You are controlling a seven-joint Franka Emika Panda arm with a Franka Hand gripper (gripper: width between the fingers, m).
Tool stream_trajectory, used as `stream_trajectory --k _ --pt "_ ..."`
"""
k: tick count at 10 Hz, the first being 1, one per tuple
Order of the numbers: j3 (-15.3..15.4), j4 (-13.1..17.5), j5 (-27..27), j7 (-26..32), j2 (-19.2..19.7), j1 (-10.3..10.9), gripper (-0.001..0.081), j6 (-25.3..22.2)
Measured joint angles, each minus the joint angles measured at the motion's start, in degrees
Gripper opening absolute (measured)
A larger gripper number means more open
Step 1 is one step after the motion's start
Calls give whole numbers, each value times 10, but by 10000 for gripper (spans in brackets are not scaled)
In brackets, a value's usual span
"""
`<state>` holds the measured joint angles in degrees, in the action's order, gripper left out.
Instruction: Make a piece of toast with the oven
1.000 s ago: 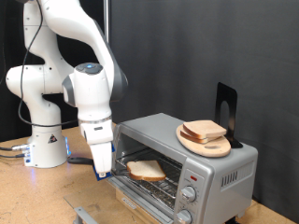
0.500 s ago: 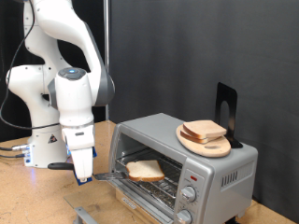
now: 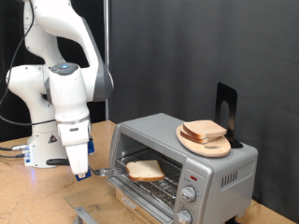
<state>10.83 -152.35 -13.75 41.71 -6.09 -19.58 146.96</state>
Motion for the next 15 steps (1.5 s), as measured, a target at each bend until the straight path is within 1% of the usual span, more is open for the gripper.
stream_trajectory --k 2,5,10,15 --pt "0 2 -5 0 -6 0 393 -5" --pt "8 2 1 -23 -6 0 393 -4" --pt "9 3 1 -19 -6 0 393 -12" --pt "7 7 25 -31 -6 -8 393 -33"
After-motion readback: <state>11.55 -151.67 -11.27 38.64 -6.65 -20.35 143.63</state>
